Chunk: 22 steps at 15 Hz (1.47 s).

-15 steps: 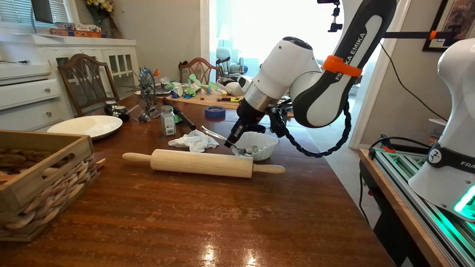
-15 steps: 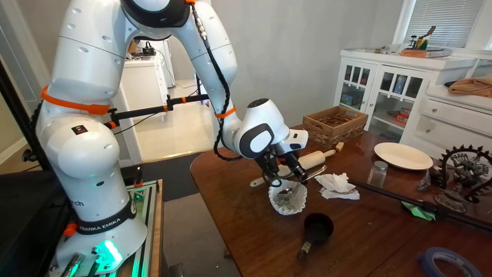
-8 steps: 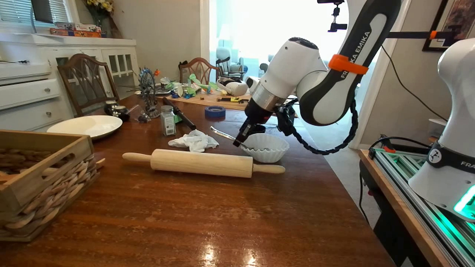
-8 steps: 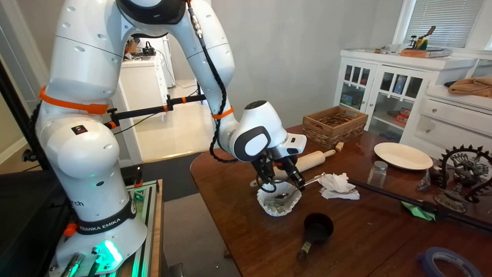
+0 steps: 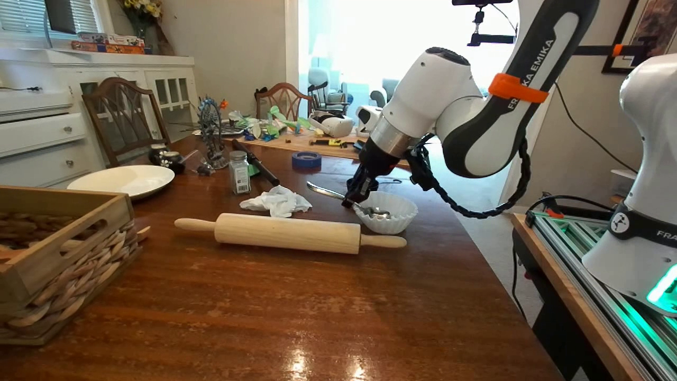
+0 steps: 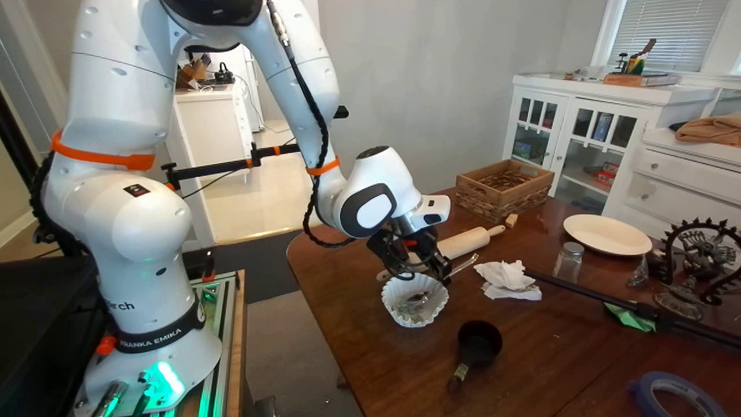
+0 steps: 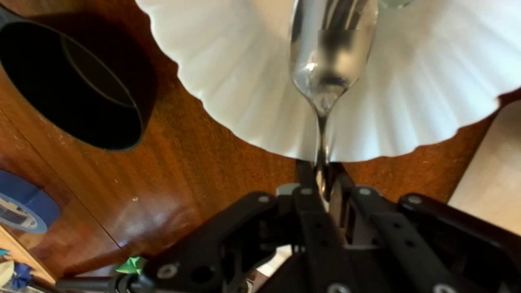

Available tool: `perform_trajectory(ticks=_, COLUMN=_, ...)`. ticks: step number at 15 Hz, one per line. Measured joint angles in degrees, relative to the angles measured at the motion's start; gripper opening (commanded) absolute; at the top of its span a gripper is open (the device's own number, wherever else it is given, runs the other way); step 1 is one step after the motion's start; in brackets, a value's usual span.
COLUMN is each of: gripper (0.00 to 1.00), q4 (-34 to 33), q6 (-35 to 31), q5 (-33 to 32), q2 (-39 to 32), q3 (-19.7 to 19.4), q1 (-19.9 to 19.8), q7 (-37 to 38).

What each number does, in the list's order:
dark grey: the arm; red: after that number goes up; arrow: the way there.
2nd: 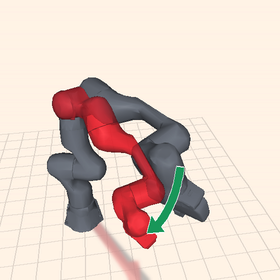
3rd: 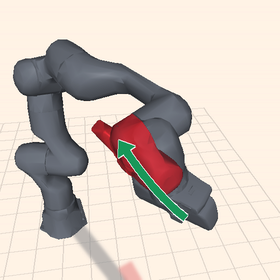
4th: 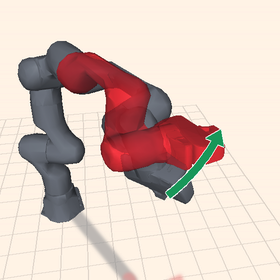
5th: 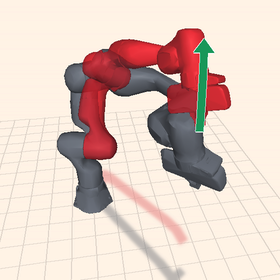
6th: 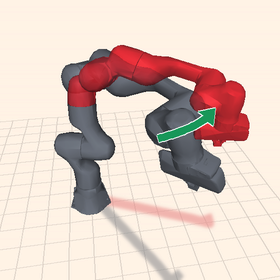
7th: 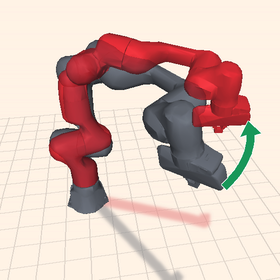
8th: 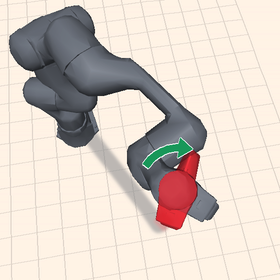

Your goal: Use the silver spoon to stir the contents of the white cupcake holder

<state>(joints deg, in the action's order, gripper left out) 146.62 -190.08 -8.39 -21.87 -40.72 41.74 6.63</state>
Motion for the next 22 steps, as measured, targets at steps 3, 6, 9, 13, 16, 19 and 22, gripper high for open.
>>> perform_trajectory(ticks=3, gripper=0.03, q4=2.57, q6=-3.59, q5=0.34, q2=-0.04, q3=-9.40, q1=12.69, q7=-2.24)
perform_trajectory(ticks=6, gripper=0.03, q4=4.66, q6=-10.02, q5=2.75, q2=-1.00, q3=-18.00, q1=23.00, q7=-3.77)
perform_trajectory(ticks=9, gripper=0.03, q4=6.58, q6=-12.39, q5=5.66, q2=-1.65, q3=-23.68, q1=29.24, q7=-4.86)
perform_trajectory(ticks=13, gripper=0.03, q4=10.25, q6=-13.18, q5=9.03, q2=-1.81, q3=-27.42, q1=32.89, q7=-4.83)
perform_trajectory(ticks=16, gripper=0.14, q4=11.34, q6=-14.47, q5=11.02, q2=-2.41, q3=-27.80, q1=32.70, q7=-4.40)
perform_trajectory(ticks=19, gripper=0.14, q4=11.14, q6=-14.47, q5=11.02, q2=-2.41, q3=-27.71, q1=32.72, q7=-4.40)
perform_trajectory(ticks=22, gripper=0.03, q4=11.14, q6=-14.47, q5=11.02, q2=-2.41, q3=-27.70, q1=32.72, q7=-4.41)
